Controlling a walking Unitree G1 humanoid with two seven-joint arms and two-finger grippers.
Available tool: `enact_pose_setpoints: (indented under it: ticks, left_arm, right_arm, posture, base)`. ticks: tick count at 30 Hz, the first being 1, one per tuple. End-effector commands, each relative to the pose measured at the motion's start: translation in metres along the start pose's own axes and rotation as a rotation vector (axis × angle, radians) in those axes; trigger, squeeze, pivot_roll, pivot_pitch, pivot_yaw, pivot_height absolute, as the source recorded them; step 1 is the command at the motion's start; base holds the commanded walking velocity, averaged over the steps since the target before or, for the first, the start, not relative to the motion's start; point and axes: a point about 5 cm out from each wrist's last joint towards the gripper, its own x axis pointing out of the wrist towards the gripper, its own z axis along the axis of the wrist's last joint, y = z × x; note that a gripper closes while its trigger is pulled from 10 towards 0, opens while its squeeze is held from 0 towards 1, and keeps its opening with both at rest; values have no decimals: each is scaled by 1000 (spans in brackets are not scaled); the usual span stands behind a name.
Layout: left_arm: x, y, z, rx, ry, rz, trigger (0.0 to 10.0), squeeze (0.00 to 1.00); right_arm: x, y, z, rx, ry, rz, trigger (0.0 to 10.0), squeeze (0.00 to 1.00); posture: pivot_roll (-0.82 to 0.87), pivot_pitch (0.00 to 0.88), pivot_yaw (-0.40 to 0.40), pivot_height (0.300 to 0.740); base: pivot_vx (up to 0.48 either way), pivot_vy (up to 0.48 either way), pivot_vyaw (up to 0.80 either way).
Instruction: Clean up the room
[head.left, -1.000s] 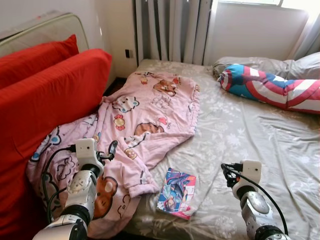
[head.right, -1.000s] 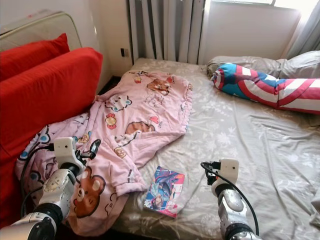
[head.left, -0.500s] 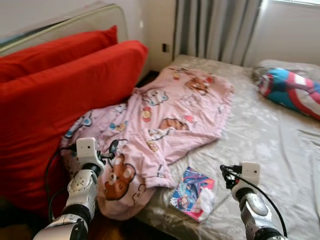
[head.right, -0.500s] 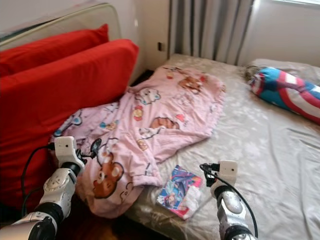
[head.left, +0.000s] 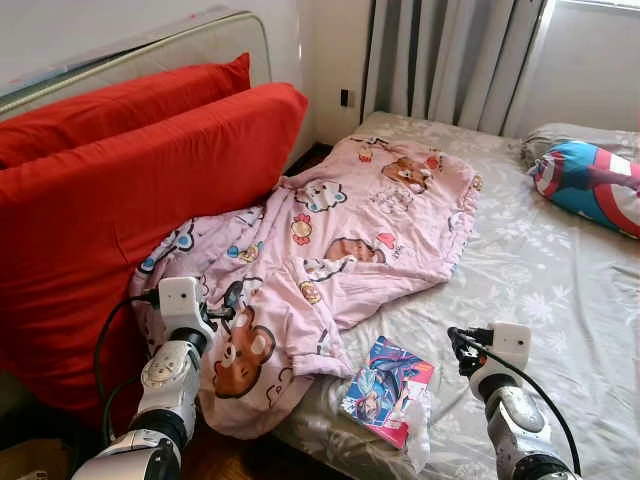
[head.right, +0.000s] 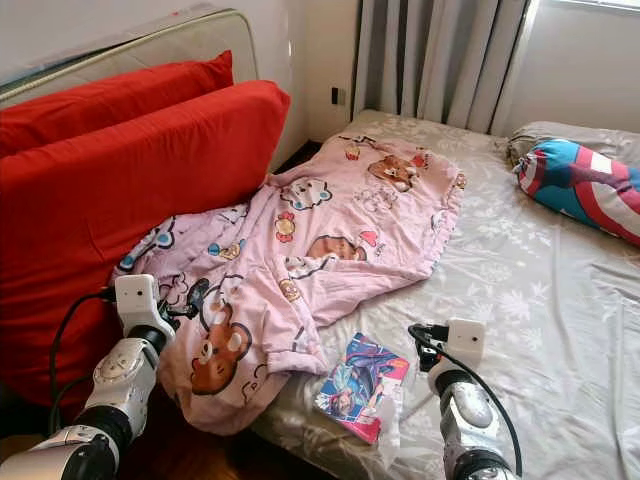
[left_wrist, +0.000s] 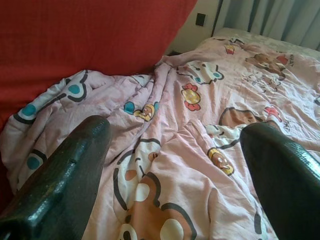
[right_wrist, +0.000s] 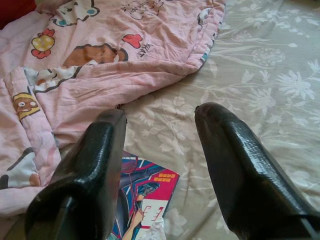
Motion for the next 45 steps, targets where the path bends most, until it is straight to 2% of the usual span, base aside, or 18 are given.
enact_pose_setpoints:
  ticks: [1, 5, 10, 16, 21, 24, 27, 30, 31, 32, 34, 37, 40, 45]
  left_arm:
    - [-2, 1, -2, 9, 2, -7, 10000, 0]
    - [-1, -3, 2, 16, -31, -36, 10000, 0]
    - [-1, -3, 7, 26, -70, -47, 10000, 0]
    - [-8, -8, 5, 28, -108, -69, 10000, 0]
    - [-17, -5, 3, 46, -140, -76, 10000, 0]
    - [-23, -4, 0, 54, -149, -77, 10000, 0]
    - [-36, -1, -9, 78, -141, -82, 10000, 0]
    - [-47, 13, -13, 102, -126, -51, 10000, 0]
    - [-47, 13, -13, 102, -126, -51, 10000, 0]
    - [-53, 23, -15, 112, -119, -21, 10000, 0]
    - [-56, 28, -15, 121, -115, -11, 10000, 0]
    - [-57, 30, -16, 126, -109, -3, 10000, 0]
    - [-62, 31, -15, 116, -114, 24, 10000, 0]
    - [-73, 41, -16, 107, -105, 77, 10000, 0]
  right_arm:
    - [4, 2, 8, 7, -31, -5, 10000, 0]
    - [10, 14, 33, -14, -189, 8, 10000, 0]
    - [10, 17, 42, -6, -256, 12, 10000, 0]
    - [1, 30, 38, -52, -313, 57, 10000, 0]
    - [-10, 29, 36, -85, -363, 52, 10000, 0]
    - [-16, 25, 32, -98, -366, 44, 10000, 0]
    - [-24, 13, 25, -126, -344, 26, 10000, 0]
    - [-30, -1, 22, -127, -325, -27, 10000, 0]
    - [-30, -1, 22, -127, -325, -27, 10000, 0]
    - [-32, -9, 21, -120, -313, -54, 10000, 0]
    - [-34, -11, 20, -108, -304, -63, 10000, 0]
    - [-34, -7, 16, -99, -284, -45, 10000, 0]
    - [-34, 10, 11, -102, -264, 30, 10000, 0]
    - [-35, 20, 6, -95, -248, 52, 10000, 0]
  posture:
    - [-33, 0, 1, 740]
    - [-39, 0, 8, 740]
    - [-38, 0, 9, 740]
    - [-49, 0, 26, 740]
    - [-69, 0, 26, 740]
    - [-73, 0, 24, 740]
    - [-63, 0, 1, 740]
    - [-51, 0, -20, 740]
    - [-51, 0, -20, 740]
    - [-41, 0, -31, 740]
    - [-32, 0, -41, 740]
    - [-25, 0, -47, 740]
    - [-6, 0, -46, 740]
    - [10, 0, -27, 740]
  base:
    - [0, 0, 0]
    - [0, 0, 0]
    - [0, 0, 0]
    - [0, 0, 0]
    - [0, 0, 0]
    - [0, 0, 0]
    - [0, 0, 0]
    - [0, 0, 0]
    - [0, 0, 0]
    - [0, 0, 0]
    - [0, 0, 0]
    - [0, 0, 0]
    - [0, 0, 0]
    - [0, 0, 0]
